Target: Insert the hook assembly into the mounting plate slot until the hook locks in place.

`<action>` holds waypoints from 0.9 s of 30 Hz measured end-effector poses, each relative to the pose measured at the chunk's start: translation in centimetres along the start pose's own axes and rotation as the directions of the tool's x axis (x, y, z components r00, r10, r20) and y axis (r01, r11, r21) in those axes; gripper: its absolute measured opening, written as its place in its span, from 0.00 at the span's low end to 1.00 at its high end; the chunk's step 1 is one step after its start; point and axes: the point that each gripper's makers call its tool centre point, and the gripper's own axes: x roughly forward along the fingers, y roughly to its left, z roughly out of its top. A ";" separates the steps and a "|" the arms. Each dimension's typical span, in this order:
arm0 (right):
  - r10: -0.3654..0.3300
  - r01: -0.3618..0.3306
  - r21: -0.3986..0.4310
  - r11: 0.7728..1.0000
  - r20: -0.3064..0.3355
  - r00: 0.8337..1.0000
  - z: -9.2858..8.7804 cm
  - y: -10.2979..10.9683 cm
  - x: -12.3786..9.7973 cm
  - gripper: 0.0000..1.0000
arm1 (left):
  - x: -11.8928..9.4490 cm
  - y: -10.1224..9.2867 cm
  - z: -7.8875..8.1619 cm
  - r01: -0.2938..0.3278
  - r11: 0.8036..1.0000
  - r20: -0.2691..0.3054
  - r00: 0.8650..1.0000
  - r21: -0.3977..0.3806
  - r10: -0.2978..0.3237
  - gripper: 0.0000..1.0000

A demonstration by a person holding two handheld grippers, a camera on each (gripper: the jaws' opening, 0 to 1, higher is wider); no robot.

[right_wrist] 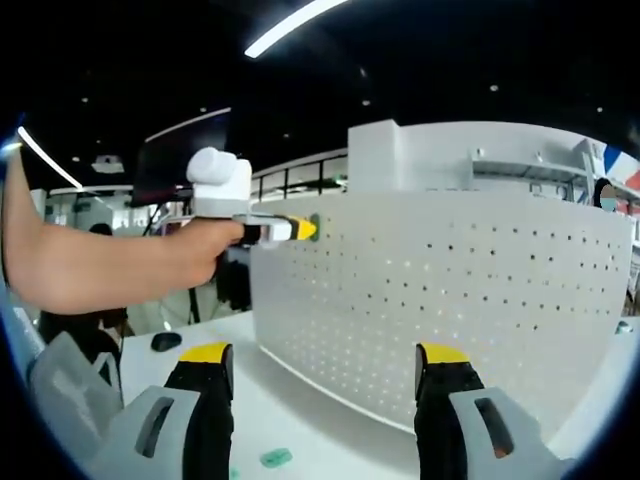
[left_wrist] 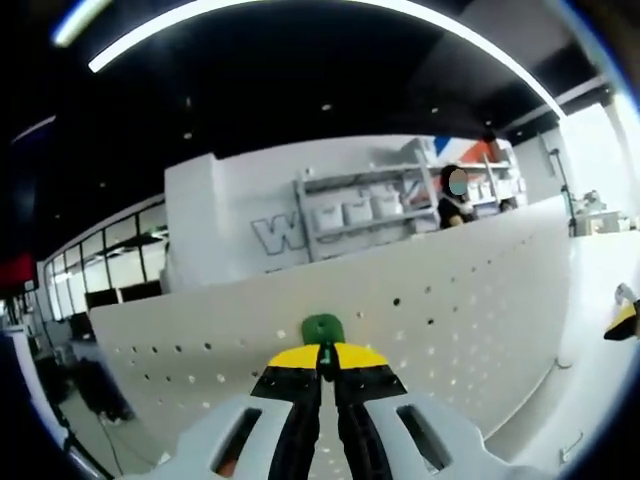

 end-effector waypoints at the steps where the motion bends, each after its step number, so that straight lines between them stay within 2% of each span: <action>1: 0.000 0.000 0.000 1.000 0.000 1.000 0.0 0.0 0.0 0.75 | 0.0 0.0 0.0 -0.004 1.000 -0.003 1.000 -0.003 0.004 0.04; 8: -0.002 0.002 0.002 1.000 -0.004 1.000 -0.2 -0.1 -0.2 0.74 | 0.2 0.0 -0.1 -0.032 0.999 -0.016 0.999 0.016 0.032 0.04; 14: -0.003 0.003 0.005 1.000 -0.005 1.000 -0.3 -0.1 -0.3 0.74 | 0.1 0.0 -0.2 -0.031 0.999 -0.019 0.999 0.030 0.032 0.04; 18: -0.005 0.005 0.002 1.000 -0.001 1.000 -0.2 -0.2 -0.3 0.74 | 0.0 0.1 -0.2 -0.014 1.000 -0.006 1.000 -0.021 0.013 0.04; 27: -0.008 0.008 -0.007 1.000 0.000 1.000 0.1 -0.2 -0.3 0.74 | -0.1 -0.1 -0.2 0.001 0.999 -0.006 1.000 -0.032 -0.001 0.09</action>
